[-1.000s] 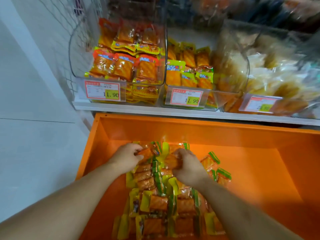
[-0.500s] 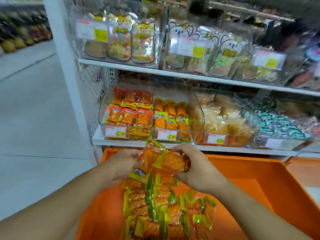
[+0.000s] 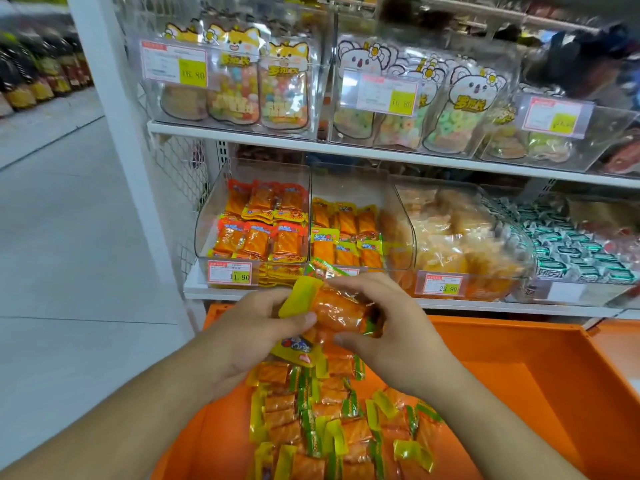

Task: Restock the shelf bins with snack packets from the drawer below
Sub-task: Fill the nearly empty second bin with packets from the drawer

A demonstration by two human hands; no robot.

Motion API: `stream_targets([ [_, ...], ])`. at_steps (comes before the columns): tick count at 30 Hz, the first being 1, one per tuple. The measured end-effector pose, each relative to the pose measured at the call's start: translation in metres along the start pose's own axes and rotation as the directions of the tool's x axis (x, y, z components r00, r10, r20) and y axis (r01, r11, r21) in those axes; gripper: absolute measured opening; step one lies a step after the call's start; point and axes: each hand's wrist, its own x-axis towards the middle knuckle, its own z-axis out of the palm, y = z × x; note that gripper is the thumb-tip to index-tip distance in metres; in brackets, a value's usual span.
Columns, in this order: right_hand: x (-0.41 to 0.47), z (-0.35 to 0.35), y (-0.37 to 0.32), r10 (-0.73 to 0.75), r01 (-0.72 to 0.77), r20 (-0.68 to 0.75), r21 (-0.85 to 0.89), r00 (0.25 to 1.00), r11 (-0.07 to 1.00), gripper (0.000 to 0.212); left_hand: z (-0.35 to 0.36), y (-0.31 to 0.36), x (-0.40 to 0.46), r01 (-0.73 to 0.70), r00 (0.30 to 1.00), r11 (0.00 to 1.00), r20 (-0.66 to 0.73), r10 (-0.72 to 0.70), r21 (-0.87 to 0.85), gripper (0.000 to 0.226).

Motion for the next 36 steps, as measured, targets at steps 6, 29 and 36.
stream_targets([
  [6, 0.011, -0.010, 0.005, 0.068, -0.068, -0.051, -0.003, 0.996, 0.998, 0.064, -0.001, 0.005, 0.014, -0.039, 0.997, 0.999, -0.061, 0.037, -0.021, 0.021],
  [29, 0.008, -0.025, 0.015, 0.197, 0.010, -0.289, 0.586, 0.937, 0.810, 0.024, -0.007, 0.007, 0.015, 0.287, 0.950, 0.930, -0.058, -0.308, -0.231, 0.060],
  [36, 0.010, -0.015, 0.017, 0.013, 0.102, -0.238, 0.463, 0.971, 0.881, 0.043, -0.001, 0.010, 0.007, 0.281, 0.957, 0.948, 0.121, -0.265, -0.148, 0.051],
])
